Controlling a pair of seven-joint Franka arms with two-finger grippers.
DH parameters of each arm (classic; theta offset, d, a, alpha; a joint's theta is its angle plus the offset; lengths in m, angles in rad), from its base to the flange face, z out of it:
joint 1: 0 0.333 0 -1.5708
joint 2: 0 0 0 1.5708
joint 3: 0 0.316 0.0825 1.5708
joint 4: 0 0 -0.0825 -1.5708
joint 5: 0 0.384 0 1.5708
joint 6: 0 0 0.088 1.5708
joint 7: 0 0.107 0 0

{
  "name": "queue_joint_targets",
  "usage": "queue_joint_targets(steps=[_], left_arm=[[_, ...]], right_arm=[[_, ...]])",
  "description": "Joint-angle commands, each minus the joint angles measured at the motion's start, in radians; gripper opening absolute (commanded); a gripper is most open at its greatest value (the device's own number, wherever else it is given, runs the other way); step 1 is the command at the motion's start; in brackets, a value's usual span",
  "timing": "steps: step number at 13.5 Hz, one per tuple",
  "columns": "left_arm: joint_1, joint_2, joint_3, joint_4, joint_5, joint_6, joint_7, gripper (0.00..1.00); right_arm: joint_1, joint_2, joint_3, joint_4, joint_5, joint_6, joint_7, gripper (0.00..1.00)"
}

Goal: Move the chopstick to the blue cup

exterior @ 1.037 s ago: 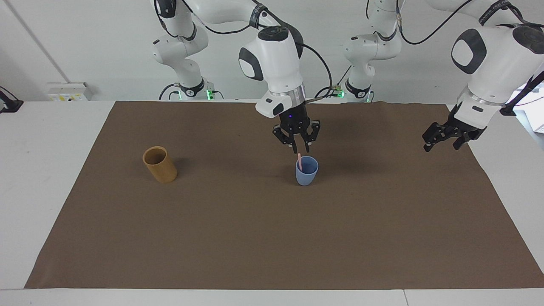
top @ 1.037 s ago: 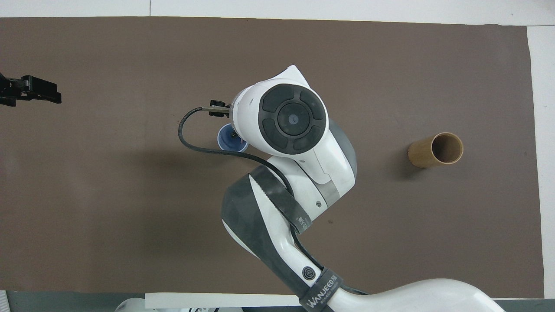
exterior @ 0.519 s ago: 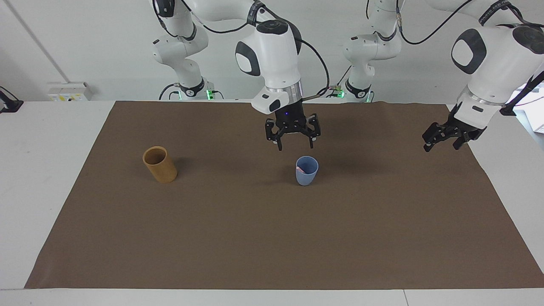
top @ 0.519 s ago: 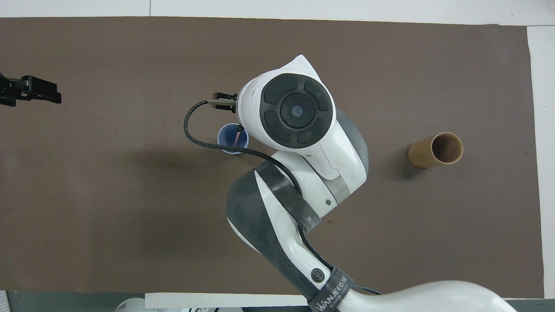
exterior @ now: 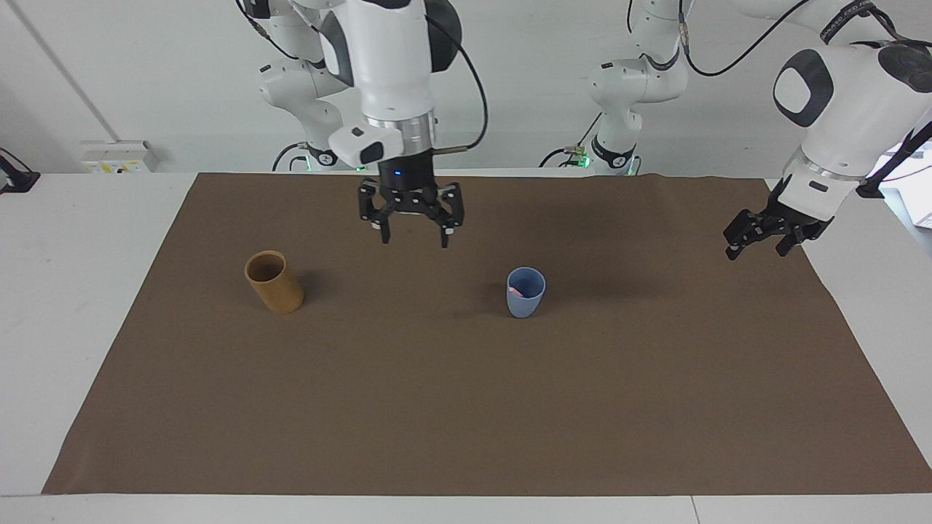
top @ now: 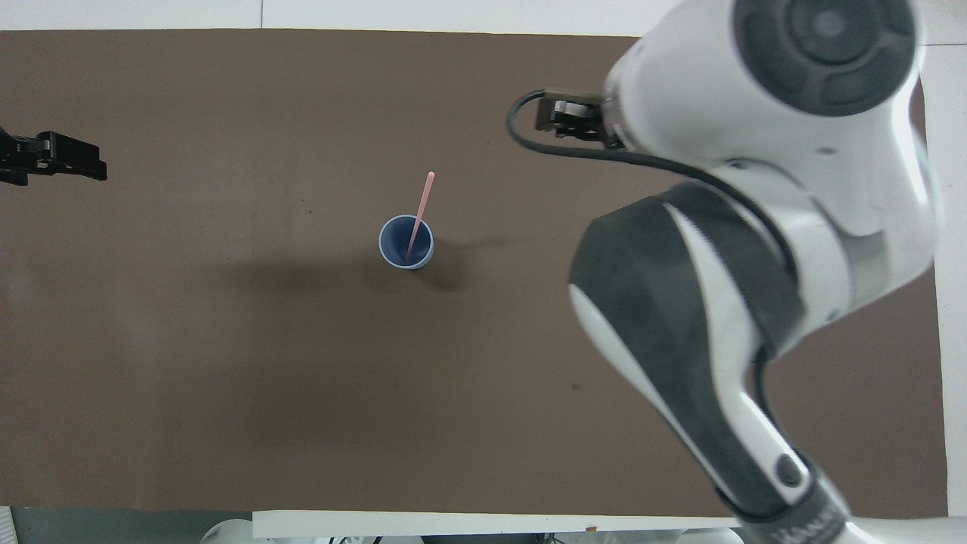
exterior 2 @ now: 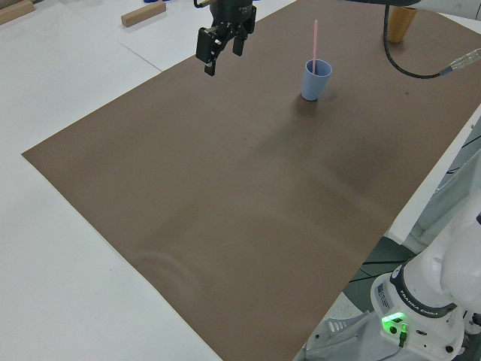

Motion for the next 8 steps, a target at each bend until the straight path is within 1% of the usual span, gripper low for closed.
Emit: queue_joint_targets(steps=[1,3,5,6,8], left_arm=[[-0.004,0.006,0.002,0.016,0.018,-0.020,0.000,0.99],[-0.004,0.006,0.002,0.016,0.018,-0.018,-0.001,0.99],[-0.004,0.006,0.002,0.016,0.018,-0.020,0.000,0.99],[-0.004,0.006,0.002,0.016,0.018,-0.018,0.000,0.99],[-0.004,0.006,0.002,0.016,0.018,-0.018,-0.001,0.99]], right_arm=[[-0.154,-0.068,0.015,-0.017,0.030,-0.108,-0.144,0.99],[-0.247,-0.112,0.013,-0.019,0.030,-0.218,-0.283,0.99],[-0.354,-0.146,0.013,-0.017,0.031,-0.309,-0.478,0.99],[-0.387,-0.147,0.013,-0.014,0.030,-0.338,-0.542,0.99],[-0.427,-0.158,0.011,-0.022,0.028,-0.373,-0.600,0.99]])
